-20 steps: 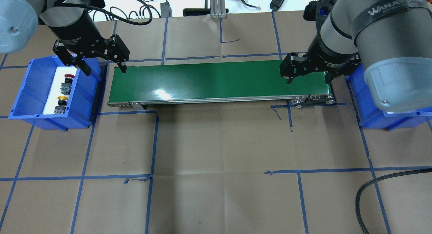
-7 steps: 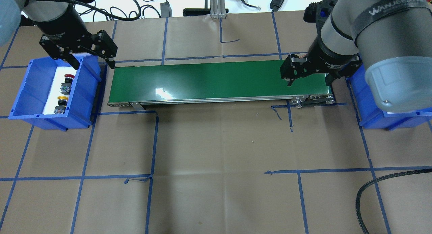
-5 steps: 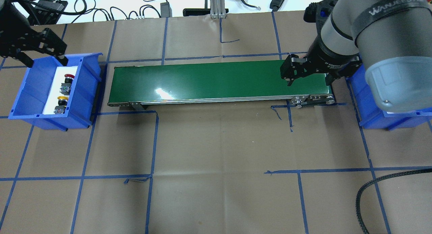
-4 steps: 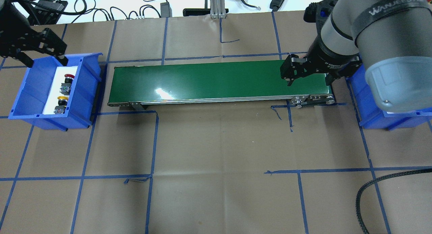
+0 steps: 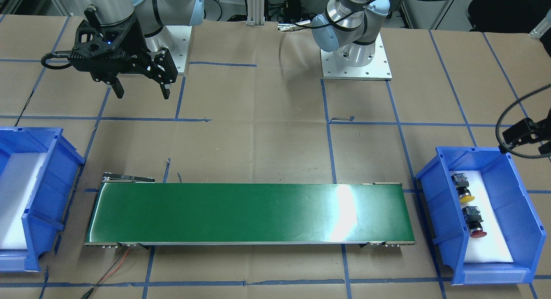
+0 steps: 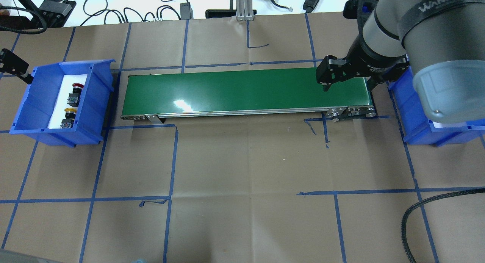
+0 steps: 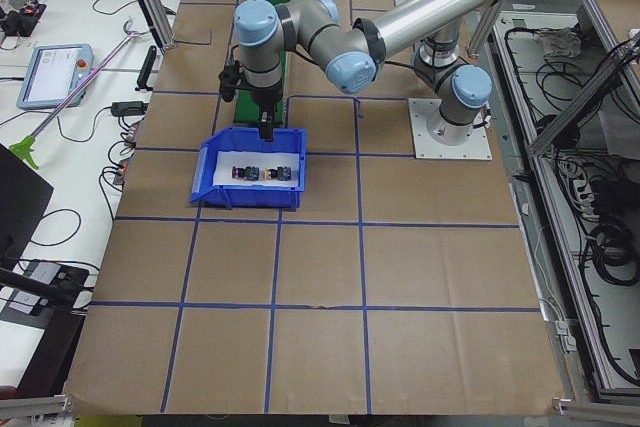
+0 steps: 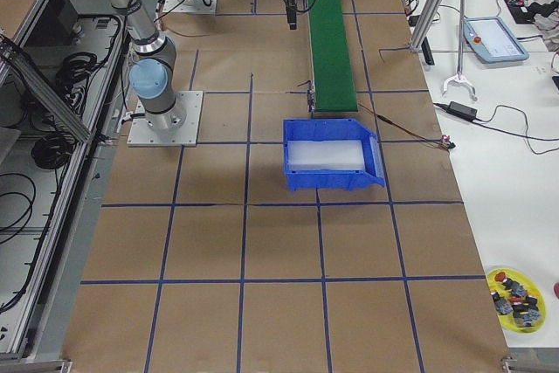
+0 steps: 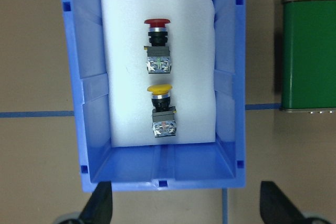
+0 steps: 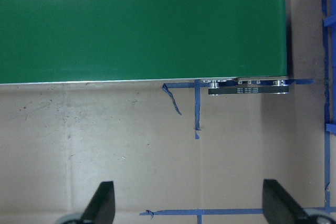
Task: Transport two buttons from left to right
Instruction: 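Lower the left gripper and grasp the yellow-capped button in the bin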
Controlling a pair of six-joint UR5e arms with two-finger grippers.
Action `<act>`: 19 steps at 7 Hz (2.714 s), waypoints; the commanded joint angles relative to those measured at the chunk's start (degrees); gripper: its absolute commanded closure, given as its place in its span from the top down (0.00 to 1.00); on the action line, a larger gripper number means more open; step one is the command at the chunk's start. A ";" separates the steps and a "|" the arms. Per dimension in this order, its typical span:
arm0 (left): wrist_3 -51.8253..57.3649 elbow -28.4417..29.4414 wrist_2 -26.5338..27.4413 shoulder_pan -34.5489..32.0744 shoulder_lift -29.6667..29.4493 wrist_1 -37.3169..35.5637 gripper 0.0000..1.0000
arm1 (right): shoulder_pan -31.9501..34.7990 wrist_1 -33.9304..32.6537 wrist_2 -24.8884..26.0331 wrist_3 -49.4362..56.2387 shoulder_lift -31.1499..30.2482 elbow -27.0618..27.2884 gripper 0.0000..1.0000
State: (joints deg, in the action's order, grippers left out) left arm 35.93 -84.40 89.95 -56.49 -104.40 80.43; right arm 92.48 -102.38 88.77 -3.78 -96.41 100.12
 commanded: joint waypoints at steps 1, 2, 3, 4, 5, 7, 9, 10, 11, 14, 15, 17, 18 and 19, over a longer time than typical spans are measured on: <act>0.64 -1.99 -0.30 0.50 -3.08 -5.02 0.99 | 0.16 -0.10 0.00 0.00 0.00 0.07 1.00; 0.55 -3.13 -0.30 0.42 -4.31 -7.11 0.99 | 0.16 -0.10 0.00 -0.09 0.00 0.16 1.00; 0.46 -6.10 -0.39 0.42 -4.84 -11.31 0.99 | 0.07 -0.10 0.00 -0.09 0.00 0.16 1.00; 0.37 -9.18 -0.13 0.33 -5.11 -15.61 0.99 | 0.16 -0.10 0.00 0.00 0.00 0.16 1.00; 0.46 -11.29 0.05 0.33 -5.54 -16.70 0.99 | 0.16 -0.18 0.00 0.00 0.00 0.16 1.00; 0.37 -14.81 -0.21 0.33 -6.77 -21.95 0.99 | 0.16 0.08 0.00 -0.09 0.00 0.25 1.00; -0.24 -16.50 -0.21 0.15 -7.39 -23.92 0.99 | 0.16 -0.01 0.00 0.00 0.00 0.16 1.00; -0.50 -16.50 -0.13 0.07 -7.74 -23.92 0.99 | 0.16 -0.01 0.00 0.00 0.00 0.25 1.00; -0.51 -16.59 -0.21 0.07 -8.09 -24.01 0.99 | 0.16 -0.01 0.00 0.00 0.00 0.16 1.00; -0.59 -17.11 -0.12 -0.02 -10.38 -27.69 0.99 | 0.25 0.34 0.00 0.00 0.00 0.25 1.00; -0.59 -17.29 -0.21 0.06 -10.73 -27.79 0.99 | 0.25 0.26 0.00 0.00 0.00 0.25 1.00; -0.59 -17.29 -0.39 -0.02 -10.82 -27.70 0.87 | 0.25 0.17 0.00 -0.09 0.00 0.25 1.00; -0.59 -17.29 -0.30 -0.02 -11.08 -27.70 0.68 | 0.25 0.17 0.00 -0.09 0.00 0.25 1.00; -0.51 -17.21 -0.30 -0.02 -11.09 -27.79 0.53 | 0.25 0.17 0.00 -0.09 0.00 0.25 1.00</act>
State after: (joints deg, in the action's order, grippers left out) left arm 35.35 -101.67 89.63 -56.51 -115.40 52.72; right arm 92.72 -102.21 88.77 -3.86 -96.41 100.37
